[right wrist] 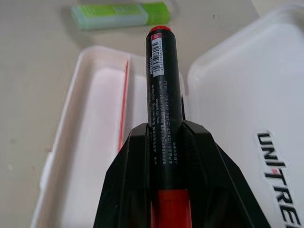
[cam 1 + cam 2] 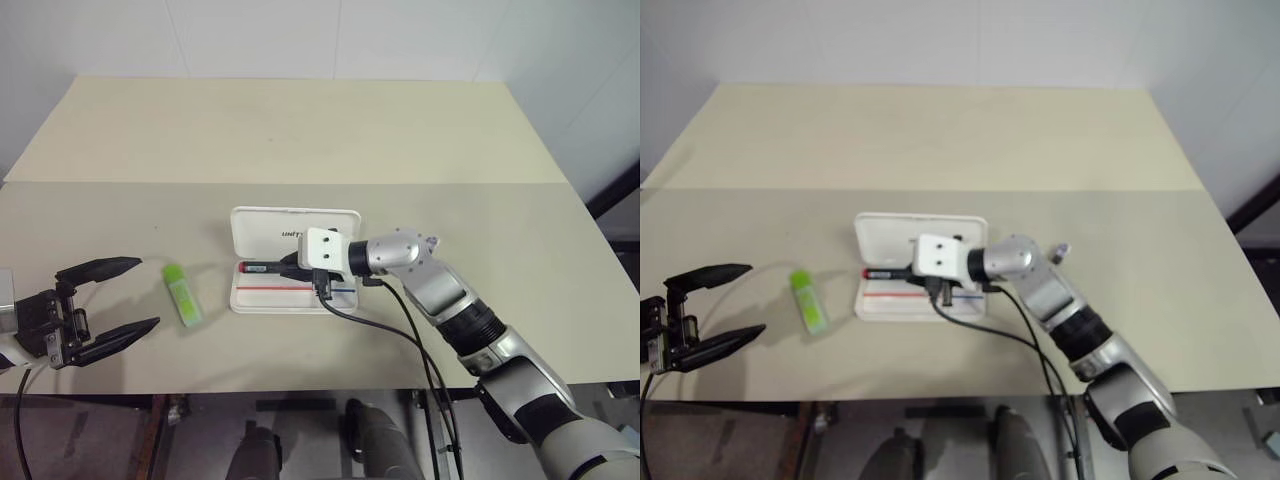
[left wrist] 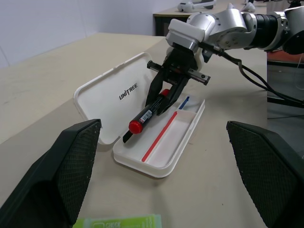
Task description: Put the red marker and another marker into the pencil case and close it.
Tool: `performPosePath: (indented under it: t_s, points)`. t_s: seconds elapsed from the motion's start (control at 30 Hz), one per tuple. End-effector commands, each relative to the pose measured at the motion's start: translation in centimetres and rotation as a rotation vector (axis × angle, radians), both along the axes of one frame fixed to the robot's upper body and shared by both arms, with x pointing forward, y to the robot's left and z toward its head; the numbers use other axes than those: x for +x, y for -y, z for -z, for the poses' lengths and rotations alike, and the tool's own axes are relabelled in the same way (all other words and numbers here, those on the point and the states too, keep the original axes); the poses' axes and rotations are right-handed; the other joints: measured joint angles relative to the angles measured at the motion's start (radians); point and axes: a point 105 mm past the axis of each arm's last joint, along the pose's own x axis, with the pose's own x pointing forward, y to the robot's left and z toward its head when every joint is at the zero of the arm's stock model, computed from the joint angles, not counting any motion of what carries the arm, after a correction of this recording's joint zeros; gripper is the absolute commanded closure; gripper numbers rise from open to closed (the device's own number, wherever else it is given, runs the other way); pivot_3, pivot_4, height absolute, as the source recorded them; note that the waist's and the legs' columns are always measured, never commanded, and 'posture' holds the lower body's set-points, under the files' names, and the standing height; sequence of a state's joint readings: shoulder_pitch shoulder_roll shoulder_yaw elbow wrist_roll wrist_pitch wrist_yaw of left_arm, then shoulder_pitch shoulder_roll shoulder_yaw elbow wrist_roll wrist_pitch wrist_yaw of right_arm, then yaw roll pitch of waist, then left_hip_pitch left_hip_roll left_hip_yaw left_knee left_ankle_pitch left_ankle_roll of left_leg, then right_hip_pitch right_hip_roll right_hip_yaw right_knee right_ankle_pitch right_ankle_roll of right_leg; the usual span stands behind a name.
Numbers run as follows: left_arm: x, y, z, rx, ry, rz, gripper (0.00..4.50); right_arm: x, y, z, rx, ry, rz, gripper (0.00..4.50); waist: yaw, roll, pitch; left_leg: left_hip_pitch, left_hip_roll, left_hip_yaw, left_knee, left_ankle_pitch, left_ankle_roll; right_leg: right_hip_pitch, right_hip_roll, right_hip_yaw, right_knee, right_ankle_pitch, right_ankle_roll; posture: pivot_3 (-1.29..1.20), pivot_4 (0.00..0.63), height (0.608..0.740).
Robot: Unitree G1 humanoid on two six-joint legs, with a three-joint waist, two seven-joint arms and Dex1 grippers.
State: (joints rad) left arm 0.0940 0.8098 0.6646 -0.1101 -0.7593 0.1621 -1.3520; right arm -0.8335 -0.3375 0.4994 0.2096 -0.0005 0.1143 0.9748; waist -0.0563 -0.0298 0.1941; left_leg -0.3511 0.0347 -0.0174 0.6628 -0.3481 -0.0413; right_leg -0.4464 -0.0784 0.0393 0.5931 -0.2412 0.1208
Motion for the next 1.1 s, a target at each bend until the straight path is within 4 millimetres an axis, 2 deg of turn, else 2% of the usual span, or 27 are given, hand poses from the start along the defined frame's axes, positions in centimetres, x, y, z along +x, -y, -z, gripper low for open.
performPosePath:
  t_s: [0.03, 0.23, 0.27, 0.57, 0.83, 1.1]
  points:
    - [-0.3, 0.3, -0.9, 0.026, 0.034, 0.014, 0.00, 0.1, 0.1, -2.0, 0.029, 0.060, -0.030, 3.89, -0.002, 0.000, 0.000, 0.000, 0.000, 0.000, 0.000, 0.000, 0.000, 0.000, 0.000, 0.000, 0.000, 0.000, 0.000, 0.00, 0.150, 0.740]
    - [-0.2, 0.4, -0.9, 0.027, 0.034, 0.009, 0.00, -0.4, 0.0, -2.3, 0.042, 0.084, -0.066, 3.89, -0.002, 0.000, 0.000, 0.000, 0.001, 0.000, 0.000, 0.000, 0.000, 0.000, 0.000, -0.001, 0.000, 0.000, 0.000, 0.00, 0.150, 0.740]
    - [-0.2, 0.5, -0.9, 0.027, 0.033, 0.008, 0.00, -0.4, 0.0, -2.4, 0.050, 0.089, -0.068, 3.15, -0.002, 0.000, 0.000, 0.000, 0.001, 0.000, 0.000, 0.000, 0.000, 0.000, 0.000, -0.001, 0.000, 0.000, 0.000, 0.00, 0.150, 0.740]
    - [-0.1, 0.9, -1.0, 0.025, 0.037, 0.015, 0.00, -1.7, 0.3, -2.4, 0.047, 0.061, -0.106, 0.07, -0.001, 0.000, 0.000, 0.000, 0.001, 0.000, 0.001, 0.000, 0.000, 0.000, 0.000, -0.001, 0.001, 0.000, 0.000, 0.00, 0.150, 0.740]
    - [-0.5, 1.8, -1.0, 0.006, 0.063, 0.004, 0.00, -3.5, 1.1, -3.5, 0.091, -0.007, -0.135, 0.03, 0.001, 0.000, 0.000, 0.000, 0.001, 0.000, 0.001, 0.000, -0.001, 0.000, 0.000, -0.001, 0.001, 0.000, 0.000, 0.00, 0.150, 0.740]
    - [-1.4, 4.4, -0.4, -0.060, 0.061, -0.067, 0.00, -4.7, 4.5, -4.4, 0.152, -0.122, -0.071, 0.03, 0.005, 0.000, 0.000, 0.000, 0.000, 0.000, 0.002, -0.001, -0.001, 0.000, -0.001, 0.000, 0.000, 0.001, 0.001, 0.00, 0.150, 0.740]
